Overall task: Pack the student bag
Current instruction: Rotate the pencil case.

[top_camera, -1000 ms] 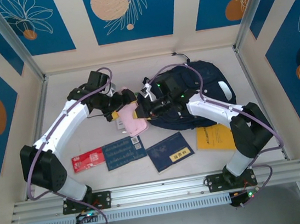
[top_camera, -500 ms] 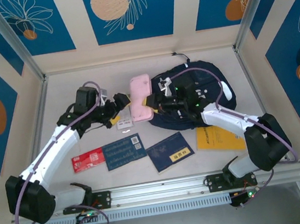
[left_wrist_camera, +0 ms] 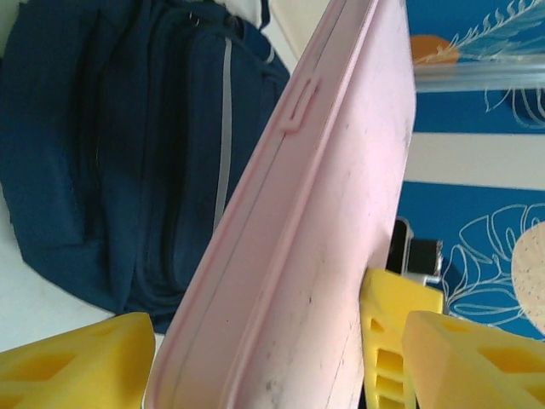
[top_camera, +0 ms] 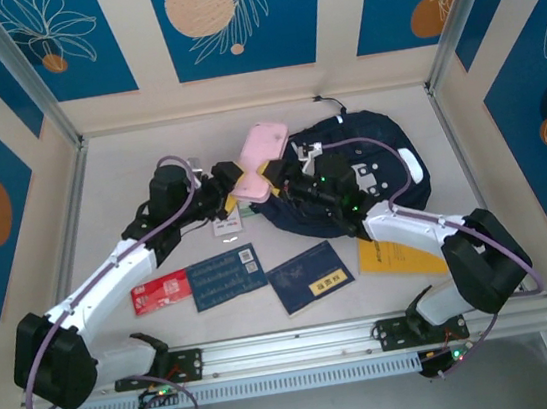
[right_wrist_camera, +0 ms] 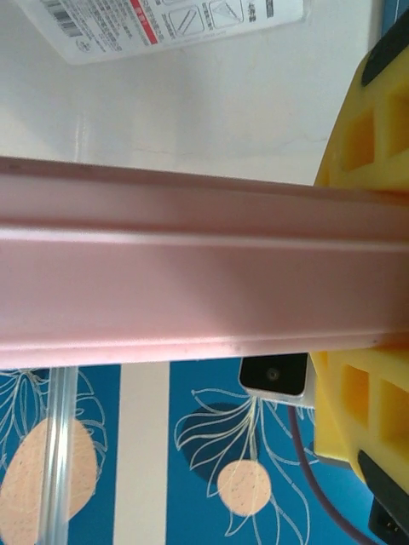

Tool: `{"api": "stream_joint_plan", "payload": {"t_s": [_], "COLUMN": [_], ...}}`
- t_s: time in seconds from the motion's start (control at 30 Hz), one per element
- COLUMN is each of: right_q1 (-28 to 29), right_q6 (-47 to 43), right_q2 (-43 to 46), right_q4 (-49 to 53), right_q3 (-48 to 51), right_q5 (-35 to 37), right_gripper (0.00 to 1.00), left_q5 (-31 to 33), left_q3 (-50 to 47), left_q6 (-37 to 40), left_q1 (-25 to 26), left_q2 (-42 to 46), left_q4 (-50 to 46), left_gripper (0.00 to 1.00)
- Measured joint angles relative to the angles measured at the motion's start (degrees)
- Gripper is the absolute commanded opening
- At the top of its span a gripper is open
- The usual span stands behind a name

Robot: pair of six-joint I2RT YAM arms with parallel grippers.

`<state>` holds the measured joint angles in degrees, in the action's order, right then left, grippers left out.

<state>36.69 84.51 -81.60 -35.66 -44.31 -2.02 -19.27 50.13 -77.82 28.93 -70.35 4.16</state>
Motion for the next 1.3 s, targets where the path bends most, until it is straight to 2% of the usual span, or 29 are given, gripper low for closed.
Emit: {"api": "stream_joint_plan", "payload": {"t_s": [0.37,0.7,0.8,1.0,1.17,1.3], "right_q1": [1.8,2.7,2.7,3.0,3.1,2.9], "right_q6": [6.9,9.0,10.3,10.4,6.8,2.8], "right_q2": [-3.8,-5.1,-5.6,-5.6,-5.1,-2.7], "right_q4": [-7.5,-10.0,-10.6,-10.5,-7.6,-0.5], "right_q3": [0.0,-1.6,-1.7,-1.8,-2.0,-2.2], "right_q5": [4.1,6.2,6.4,6.6,6.8,7.3], "right_gripper": [0.20,0.20,0.21,0.39,0.66,0.78], "left_q5": [7.0,10.3,10.9,11.7,12.8,13.8], "left_q3": [-3.1,-4.8,-5.2,-5.7,-6.0,-6.0], "left_q6": [-4.2,-6.8,-7.8,-8.3,-8.2,-7.5], "left_q1": [1.4,2.0,2.0,2.0,2.3,2.2], "left_q2": [-2.8,-3.3,-3.3,-2.5,-0.5,1.1], "left_q4": [13.2,19.7,21.0,21.2,19.3,17.0], "left_gripper": [0.54,0.35,0.32,0.29,0.29,0.28]}}
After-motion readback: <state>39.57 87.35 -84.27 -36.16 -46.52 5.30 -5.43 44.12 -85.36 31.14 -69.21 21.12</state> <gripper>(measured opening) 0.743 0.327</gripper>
